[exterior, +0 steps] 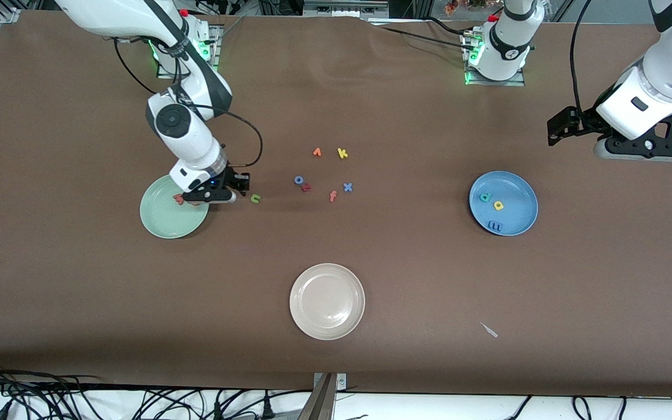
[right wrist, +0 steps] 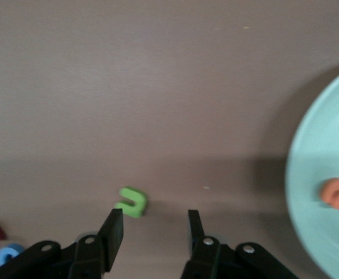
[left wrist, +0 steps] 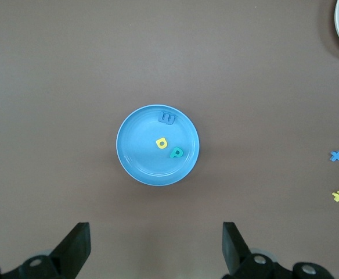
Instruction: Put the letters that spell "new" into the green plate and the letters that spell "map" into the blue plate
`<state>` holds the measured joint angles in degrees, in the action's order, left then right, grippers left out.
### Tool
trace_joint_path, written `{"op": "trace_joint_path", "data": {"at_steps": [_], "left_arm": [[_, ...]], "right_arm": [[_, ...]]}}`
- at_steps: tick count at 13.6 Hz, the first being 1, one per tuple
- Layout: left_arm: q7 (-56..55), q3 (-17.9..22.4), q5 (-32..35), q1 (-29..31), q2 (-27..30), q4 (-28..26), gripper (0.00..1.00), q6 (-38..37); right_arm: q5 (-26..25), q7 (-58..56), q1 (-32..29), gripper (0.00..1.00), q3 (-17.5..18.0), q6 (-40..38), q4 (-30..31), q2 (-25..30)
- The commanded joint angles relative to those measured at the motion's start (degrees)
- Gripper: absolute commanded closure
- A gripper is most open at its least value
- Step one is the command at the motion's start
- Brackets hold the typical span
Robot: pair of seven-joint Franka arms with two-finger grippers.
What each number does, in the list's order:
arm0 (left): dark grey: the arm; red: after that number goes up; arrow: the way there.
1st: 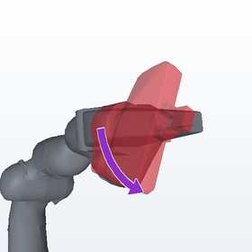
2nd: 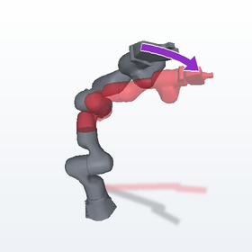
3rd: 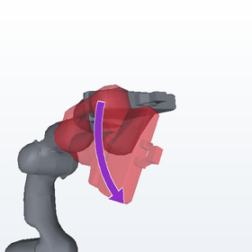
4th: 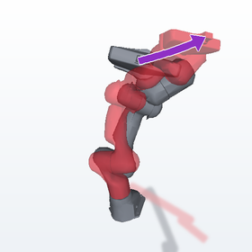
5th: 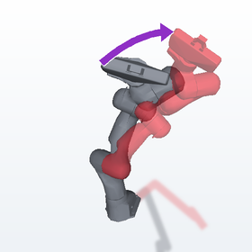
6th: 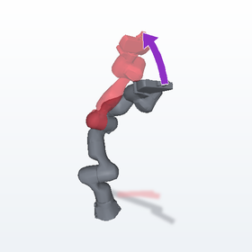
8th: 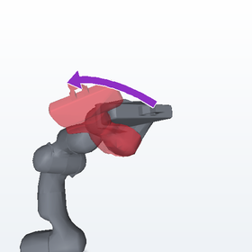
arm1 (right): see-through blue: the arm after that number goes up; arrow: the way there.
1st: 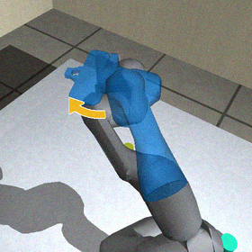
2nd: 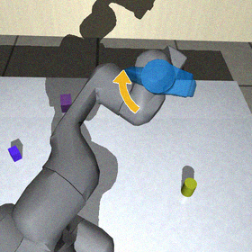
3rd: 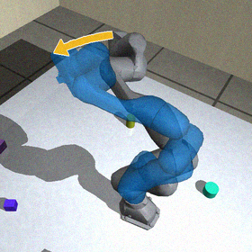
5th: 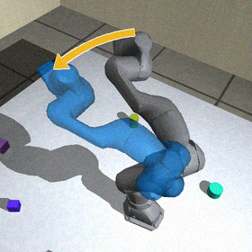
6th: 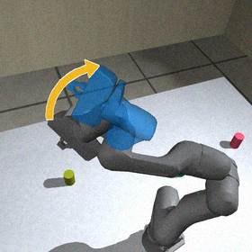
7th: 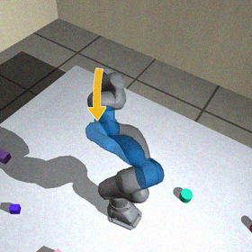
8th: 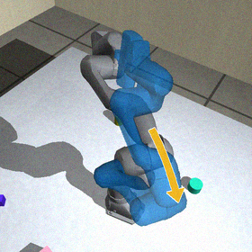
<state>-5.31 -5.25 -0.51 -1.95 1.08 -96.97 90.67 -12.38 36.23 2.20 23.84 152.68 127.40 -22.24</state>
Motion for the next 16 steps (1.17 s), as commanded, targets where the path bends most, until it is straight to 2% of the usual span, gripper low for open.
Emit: {"op": "trace_joint_path", "data": {"at_steps": [1, 4, 13, 16], "left_arm": [[-0.05, 0.06, 0.86, -0.25, -1.08, 2.05, 0.00, -0.93], [0.04, 0.15, 0.86, 0.01, -0.90, 2.05, 0.00, -1.02], [-0.05, 0.06, 1.83, -0.16, -1.08, 3.80, 0.00, -0.84], [0.04, 0.06, 1.83, -0.07, -1.08, 3.80, 0.00, -0.93]], "right_arm": [[-0.63, 3.66, 1.58, 0.47, -0.02, 1.82, -3.39, -4.47], [-1.07, 4.81, 2.37, 0.47, -0.29, 6.30, -3.13, -7.12], [-2.74, 4.55, 2.37, 0.48, -1.34, 5.96, -1.72, -6.59], [-5.98, 4.72, 2.37, 0.48, -2.30, 6.31, -0.49, -6.68]]}}
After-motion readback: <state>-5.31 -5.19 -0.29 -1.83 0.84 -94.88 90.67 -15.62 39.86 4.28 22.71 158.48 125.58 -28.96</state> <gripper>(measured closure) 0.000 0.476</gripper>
